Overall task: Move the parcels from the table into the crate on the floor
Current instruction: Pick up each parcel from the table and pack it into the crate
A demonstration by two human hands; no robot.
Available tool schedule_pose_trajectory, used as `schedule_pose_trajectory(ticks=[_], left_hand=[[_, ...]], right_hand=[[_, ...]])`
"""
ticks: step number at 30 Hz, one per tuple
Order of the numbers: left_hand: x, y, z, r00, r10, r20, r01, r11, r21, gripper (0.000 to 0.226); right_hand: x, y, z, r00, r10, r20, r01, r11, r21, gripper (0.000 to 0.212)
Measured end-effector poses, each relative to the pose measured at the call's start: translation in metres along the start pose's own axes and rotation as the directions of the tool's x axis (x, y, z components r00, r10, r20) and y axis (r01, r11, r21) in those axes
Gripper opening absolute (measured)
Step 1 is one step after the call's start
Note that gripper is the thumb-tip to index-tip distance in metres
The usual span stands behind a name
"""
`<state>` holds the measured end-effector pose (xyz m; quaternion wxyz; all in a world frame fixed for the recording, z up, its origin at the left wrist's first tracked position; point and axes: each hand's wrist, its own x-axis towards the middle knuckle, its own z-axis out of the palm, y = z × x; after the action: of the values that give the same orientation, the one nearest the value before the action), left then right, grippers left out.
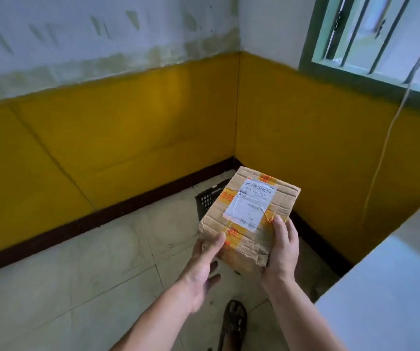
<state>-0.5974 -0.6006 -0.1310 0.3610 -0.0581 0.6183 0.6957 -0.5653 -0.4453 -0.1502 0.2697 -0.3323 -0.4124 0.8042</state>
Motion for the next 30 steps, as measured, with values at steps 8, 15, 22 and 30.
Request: schedule_pose_trajectory(ticks=[8,15,22,30], left_hand=[[0.167,0.087,0.02,0.985,-0.172,-0.015,0.169,0.978,-0.124,0.084],[0.297,0.147,-0.02,0.987,-0.161,-0.008,0.161,0.985,-0.061,0.069],[0.478,0.202,-0.068,0.973,-0.183,0.139,0.15,0.963,0.222,0.064],[0.603,0.209,-0.084,0.853,-0.447,0.271,0.292,0.838,0.461,0.052]], right_hand=[[0.142,0.018,0.102,0.986,0.037,-0.16,-0.027,0.998,0.061,0.075],[0.226,0.029,0.129,0.979,0.074,-0.192,-0.108,0.98,-0.17,0.084],[0.336,0.041,0.154,0.907,0.104,-0.409,-0.241,0.924,-0.298,0.077],[0.39,0.091,0.192,0.797,0.243,-0.552,-0.47,0.824,-0.317,0.065]])
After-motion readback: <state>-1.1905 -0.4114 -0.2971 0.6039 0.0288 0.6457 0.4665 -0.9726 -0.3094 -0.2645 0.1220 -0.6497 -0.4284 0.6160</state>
